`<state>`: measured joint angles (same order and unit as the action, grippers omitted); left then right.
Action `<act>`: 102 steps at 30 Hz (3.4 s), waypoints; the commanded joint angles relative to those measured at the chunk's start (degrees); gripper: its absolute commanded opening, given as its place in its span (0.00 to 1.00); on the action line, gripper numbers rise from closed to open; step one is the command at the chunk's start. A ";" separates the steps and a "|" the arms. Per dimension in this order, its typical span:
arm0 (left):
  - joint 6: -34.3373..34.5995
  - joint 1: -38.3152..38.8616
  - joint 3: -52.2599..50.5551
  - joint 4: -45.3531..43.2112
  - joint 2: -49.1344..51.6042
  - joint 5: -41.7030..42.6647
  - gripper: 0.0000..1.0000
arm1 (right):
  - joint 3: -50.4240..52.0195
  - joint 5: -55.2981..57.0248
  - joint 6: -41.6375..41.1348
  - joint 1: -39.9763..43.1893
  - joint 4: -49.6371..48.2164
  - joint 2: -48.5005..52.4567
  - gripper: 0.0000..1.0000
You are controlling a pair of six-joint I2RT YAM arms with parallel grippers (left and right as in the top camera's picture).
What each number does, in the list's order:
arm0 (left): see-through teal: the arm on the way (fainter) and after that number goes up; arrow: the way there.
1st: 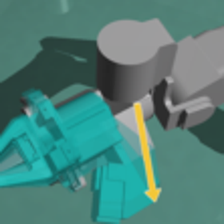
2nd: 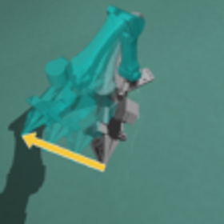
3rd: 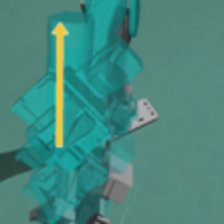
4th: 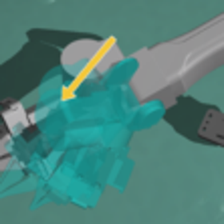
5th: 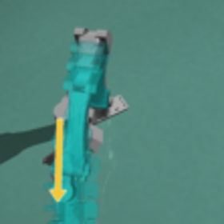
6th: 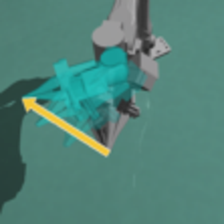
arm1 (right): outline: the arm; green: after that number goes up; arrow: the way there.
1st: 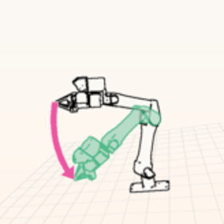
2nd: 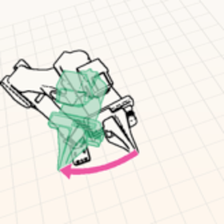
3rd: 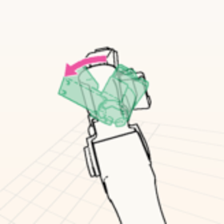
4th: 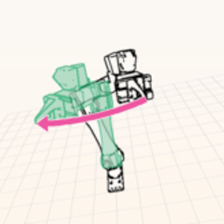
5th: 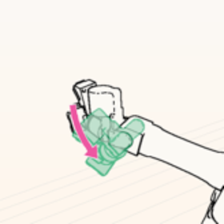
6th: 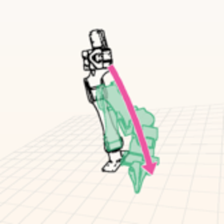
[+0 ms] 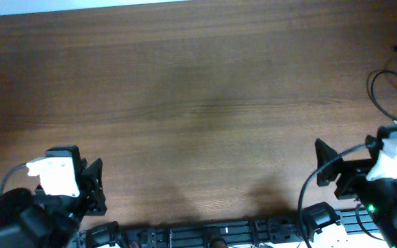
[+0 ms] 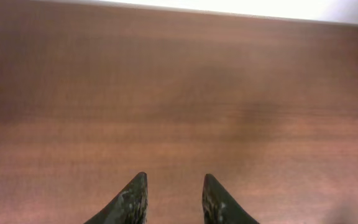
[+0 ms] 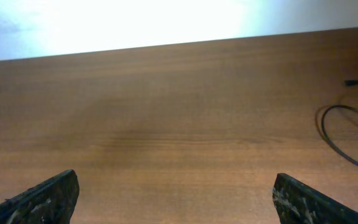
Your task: Untangle cables
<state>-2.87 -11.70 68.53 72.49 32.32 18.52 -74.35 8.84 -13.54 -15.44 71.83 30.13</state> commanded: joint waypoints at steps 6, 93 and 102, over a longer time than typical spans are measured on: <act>8.28 -0.35 -11.06 -7.08 -4.17 -3.30 0.49 | 0.68 1.27 -0.74 -0.39 0.33 -0.35 0.99; -6.25 10.91 -68.00 -67.91 -31.98 -22.40 0.99 | 0.68 1.29 -0.72 -0.39 0.90 -0.35 0.99; -6.25 10.91 -68.00 -67.91 -31.98 -22.40 0.99 | 2.91 11.89 2.86 -0.24 0.42 -2.36 0.99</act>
<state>-7.97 -1.02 0.58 4.12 0.62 -4.08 -73.56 14.15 -11.79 -15.49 72.77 29.65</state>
